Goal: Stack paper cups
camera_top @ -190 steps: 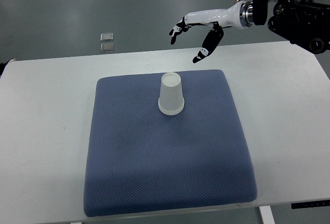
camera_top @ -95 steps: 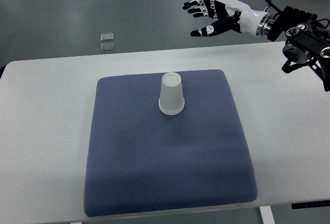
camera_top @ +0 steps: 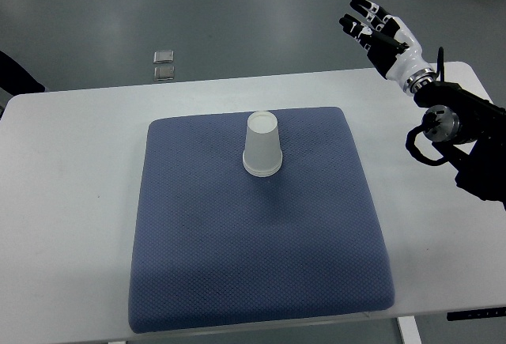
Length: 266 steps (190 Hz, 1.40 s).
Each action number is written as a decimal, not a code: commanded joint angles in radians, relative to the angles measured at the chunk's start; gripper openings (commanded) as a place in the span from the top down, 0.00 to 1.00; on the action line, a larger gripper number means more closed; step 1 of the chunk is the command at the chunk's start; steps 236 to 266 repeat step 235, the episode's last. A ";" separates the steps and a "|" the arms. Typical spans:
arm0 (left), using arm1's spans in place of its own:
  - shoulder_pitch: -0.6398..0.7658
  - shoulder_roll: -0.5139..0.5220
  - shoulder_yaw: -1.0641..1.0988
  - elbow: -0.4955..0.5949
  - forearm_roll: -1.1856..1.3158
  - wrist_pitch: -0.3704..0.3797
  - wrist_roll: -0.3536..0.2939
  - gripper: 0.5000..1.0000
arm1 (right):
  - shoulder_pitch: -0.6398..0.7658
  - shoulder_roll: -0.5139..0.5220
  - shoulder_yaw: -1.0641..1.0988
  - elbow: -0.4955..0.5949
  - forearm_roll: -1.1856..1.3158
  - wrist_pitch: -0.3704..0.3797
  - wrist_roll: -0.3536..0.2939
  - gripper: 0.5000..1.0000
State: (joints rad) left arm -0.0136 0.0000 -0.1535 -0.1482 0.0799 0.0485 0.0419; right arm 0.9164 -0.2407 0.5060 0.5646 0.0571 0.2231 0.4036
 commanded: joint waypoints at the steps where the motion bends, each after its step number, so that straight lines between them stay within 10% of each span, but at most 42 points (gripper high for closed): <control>1: 0.006 0.000 0.000 -0.005 0.001 -0.001 0.001 0.00 | -0.020 0.020 0.000 -0.002 0.058 -0.011 0.001 0.18; 266: 0.006 0.000 0.000 -0.001 0.000 -0.001 0.001 0.00 | -0.100 0.086 0.060 -0.031 0.087 -0.030 0.081 0.18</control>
